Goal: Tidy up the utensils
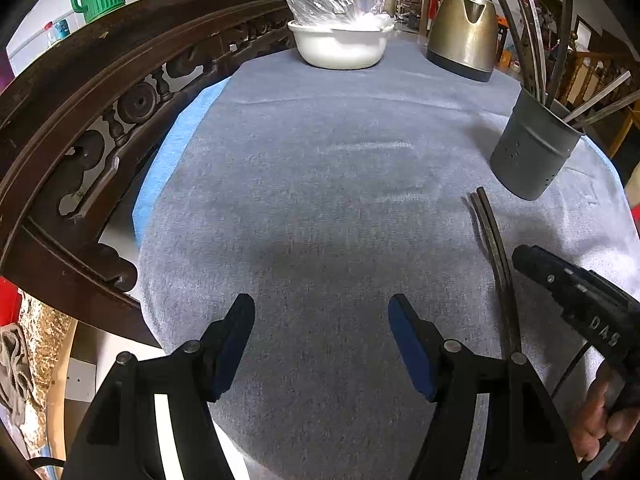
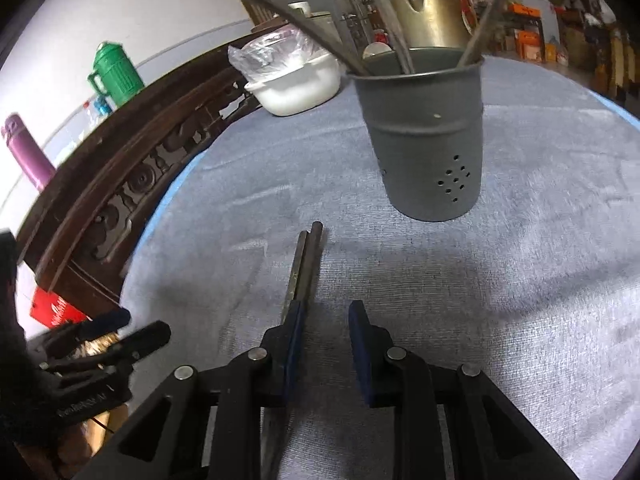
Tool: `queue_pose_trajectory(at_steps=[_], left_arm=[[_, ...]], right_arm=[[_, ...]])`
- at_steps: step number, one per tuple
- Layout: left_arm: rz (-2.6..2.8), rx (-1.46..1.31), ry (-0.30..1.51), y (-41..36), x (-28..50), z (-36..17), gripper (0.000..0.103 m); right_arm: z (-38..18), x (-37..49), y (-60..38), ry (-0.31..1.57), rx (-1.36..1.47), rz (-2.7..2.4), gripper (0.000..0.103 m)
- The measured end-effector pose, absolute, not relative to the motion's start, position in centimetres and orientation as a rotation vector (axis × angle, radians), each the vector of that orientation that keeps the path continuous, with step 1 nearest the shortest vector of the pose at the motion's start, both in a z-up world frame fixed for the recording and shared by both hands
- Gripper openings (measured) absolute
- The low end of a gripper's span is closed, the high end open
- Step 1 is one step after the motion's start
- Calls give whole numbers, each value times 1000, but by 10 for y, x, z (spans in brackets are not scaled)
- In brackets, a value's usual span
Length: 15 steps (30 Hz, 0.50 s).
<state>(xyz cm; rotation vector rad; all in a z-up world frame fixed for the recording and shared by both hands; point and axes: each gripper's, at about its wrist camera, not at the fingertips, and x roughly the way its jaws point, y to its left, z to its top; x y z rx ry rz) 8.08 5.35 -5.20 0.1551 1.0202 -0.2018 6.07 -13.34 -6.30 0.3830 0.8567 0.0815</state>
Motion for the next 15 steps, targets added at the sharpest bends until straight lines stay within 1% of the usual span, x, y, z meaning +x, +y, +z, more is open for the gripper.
queue_pose_trajectory(at_steps=[15], left_arm=[[-201, 153, 1025, 56, 79, -54, 70]], right_arm=[[-64, 64, -117, 872, 283, 70, 26]])
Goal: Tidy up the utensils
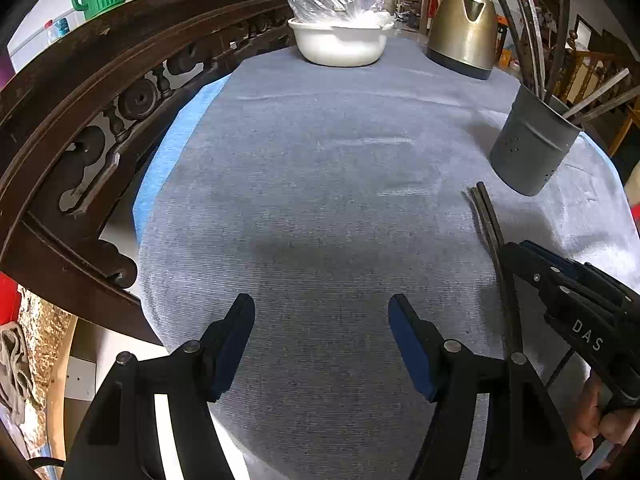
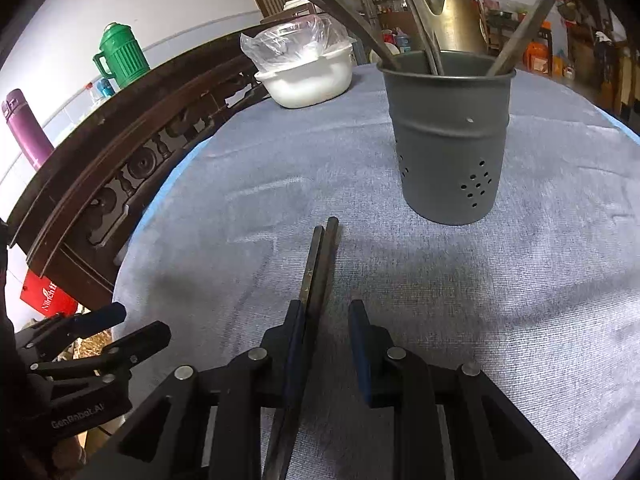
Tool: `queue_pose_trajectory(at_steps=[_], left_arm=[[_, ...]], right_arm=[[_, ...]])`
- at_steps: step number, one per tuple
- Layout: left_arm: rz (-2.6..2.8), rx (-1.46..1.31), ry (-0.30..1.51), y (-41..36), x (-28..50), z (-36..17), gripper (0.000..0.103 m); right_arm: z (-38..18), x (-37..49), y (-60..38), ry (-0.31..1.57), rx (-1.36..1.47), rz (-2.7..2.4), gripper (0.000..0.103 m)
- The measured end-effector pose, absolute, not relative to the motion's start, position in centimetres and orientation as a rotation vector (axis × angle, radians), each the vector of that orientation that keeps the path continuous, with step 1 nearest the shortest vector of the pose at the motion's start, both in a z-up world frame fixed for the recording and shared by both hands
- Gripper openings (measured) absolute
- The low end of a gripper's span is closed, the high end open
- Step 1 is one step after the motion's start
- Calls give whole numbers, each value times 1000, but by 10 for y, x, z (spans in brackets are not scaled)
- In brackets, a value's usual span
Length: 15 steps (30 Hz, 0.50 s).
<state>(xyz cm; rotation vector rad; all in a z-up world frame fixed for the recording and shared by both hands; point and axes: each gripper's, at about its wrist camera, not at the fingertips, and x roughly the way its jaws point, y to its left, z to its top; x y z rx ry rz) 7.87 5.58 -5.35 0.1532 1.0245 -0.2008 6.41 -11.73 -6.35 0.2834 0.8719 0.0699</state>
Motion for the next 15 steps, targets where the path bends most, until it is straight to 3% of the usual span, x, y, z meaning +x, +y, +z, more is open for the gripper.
queue_pose_trajectory(at_steps=[15], left_arm=[[-204, 154, 1028, 56, 76, -53, 70]], right_arm=[[-62, 63, -140, 885, 309, -5, 26]])
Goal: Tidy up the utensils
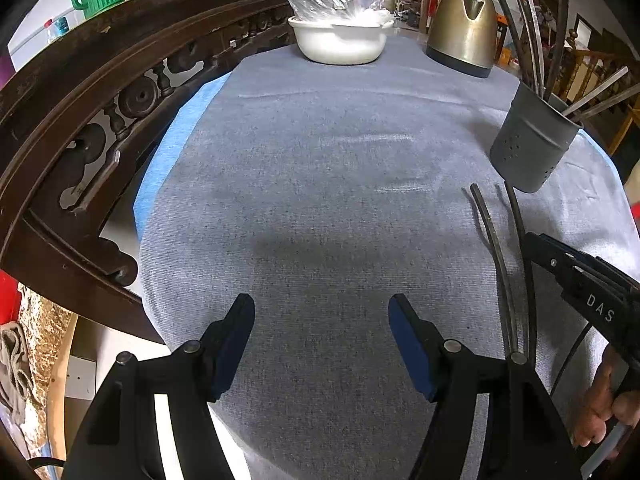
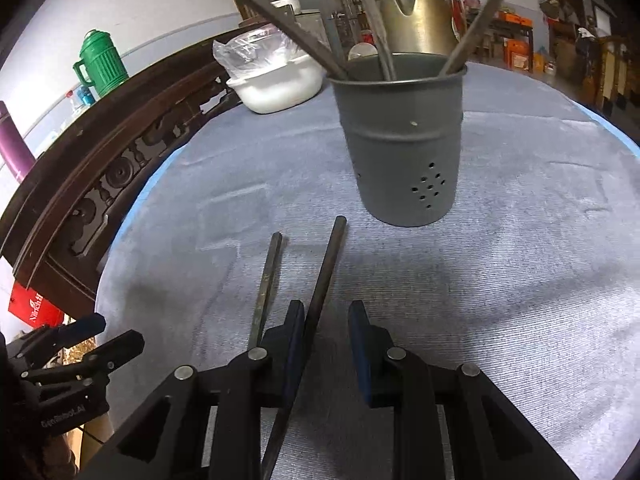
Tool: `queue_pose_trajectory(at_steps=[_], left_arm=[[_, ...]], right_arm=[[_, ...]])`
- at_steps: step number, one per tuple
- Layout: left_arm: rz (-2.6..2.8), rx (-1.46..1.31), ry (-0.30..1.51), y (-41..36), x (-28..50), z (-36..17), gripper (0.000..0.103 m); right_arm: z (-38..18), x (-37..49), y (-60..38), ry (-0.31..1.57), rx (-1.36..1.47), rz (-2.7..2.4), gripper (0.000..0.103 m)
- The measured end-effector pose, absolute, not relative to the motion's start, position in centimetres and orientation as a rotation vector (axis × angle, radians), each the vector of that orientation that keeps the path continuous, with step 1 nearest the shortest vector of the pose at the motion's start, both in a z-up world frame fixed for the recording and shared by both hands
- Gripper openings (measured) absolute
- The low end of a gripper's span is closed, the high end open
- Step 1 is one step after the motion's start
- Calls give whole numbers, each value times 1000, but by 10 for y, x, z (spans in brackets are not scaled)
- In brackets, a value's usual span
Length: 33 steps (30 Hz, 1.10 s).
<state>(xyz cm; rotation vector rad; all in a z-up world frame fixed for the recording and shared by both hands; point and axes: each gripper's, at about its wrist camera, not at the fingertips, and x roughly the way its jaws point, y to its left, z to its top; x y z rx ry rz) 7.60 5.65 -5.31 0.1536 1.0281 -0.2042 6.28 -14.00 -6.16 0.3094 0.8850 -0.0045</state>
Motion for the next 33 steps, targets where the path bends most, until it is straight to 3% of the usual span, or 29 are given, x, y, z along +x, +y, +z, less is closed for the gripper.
queue_pose_trajectory(at_steps=[13, 19, 33], left_arm=[[-207, 165, 1029, 53, 74, -51, 70], [-202, 170, 1025, 50, 72, -49, 70], [-225, 184, 1025, 38, 69, -44, 70]], right_arm=[[-65, 69, -136, 909, 313, 15, 26], [-64, 64, -138, 904, 291, 23, 16], [-61, 53, -169, 907, 379, 26, 16]])
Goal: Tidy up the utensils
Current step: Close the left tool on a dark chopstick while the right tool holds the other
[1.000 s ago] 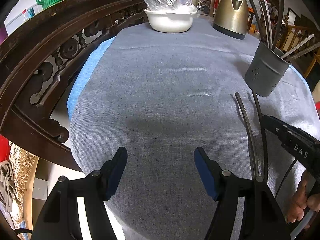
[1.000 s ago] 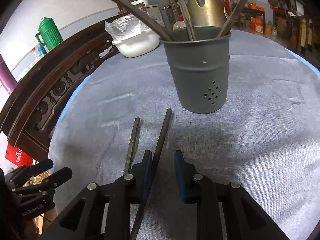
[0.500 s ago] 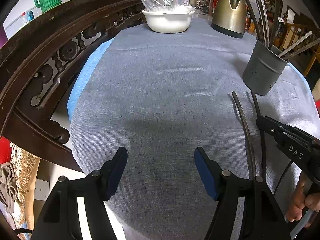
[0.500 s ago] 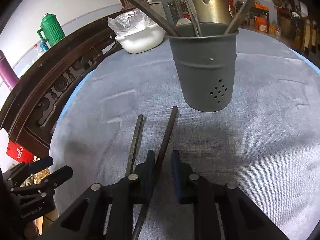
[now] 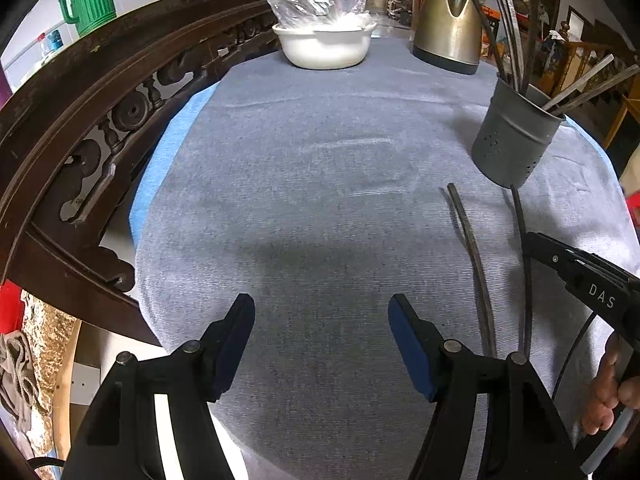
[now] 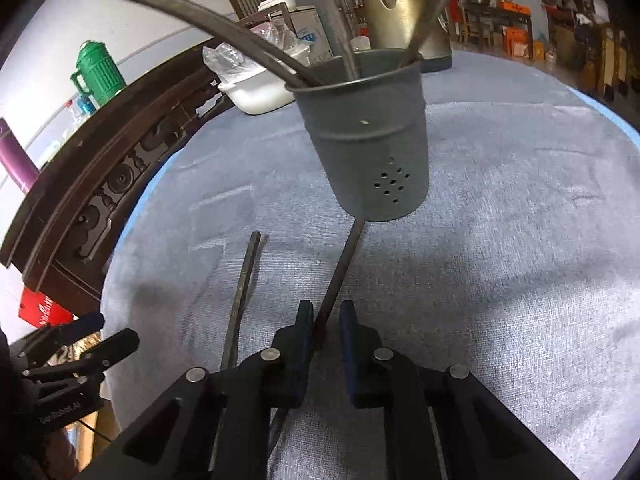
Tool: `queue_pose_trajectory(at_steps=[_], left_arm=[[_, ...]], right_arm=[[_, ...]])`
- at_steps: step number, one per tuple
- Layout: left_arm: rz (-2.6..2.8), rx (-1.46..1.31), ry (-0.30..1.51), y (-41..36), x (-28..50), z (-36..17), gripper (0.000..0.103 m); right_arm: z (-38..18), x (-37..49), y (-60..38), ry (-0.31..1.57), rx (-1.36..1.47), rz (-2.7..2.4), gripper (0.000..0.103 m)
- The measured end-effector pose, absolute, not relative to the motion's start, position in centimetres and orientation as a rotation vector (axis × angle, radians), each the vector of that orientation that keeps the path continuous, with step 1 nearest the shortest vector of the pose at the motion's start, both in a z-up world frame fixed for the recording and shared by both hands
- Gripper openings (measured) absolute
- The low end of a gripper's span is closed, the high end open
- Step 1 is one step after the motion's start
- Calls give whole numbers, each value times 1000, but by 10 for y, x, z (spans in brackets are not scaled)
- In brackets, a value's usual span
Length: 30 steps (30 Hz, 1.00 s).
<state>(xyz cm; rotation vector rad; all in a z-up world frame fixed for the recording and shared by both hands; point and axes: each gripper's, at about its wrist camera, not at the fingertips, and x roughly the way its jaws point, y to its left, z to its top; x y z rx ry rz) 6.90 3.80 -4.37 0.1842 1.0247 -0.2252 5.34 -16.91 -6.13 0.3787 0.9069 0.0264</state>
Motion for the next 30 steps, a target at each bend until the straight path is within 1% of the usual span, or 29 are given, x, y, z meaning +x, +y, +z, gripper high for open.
queue_pose_trajectory(at_steps=[15, 21, 27, 30], left_arm=[[-329, 113, 1067, 18, 91, -37, 70], [-385, 76, 1090, 7, 105, -37, 70], [-417, 78, 1101, -4, 108, -42, 70], [-440, 69, 1110, -5, 110, -43, 70]], right_arm=[[-60, 73, -200, 945, 607, 63, 17], [-65, 90, -206, 966, 639, 36, 17], [-71, 98, -197, 989, 597, 27, 17], [-69, 101, -191, 980, 559, 26, 15]])
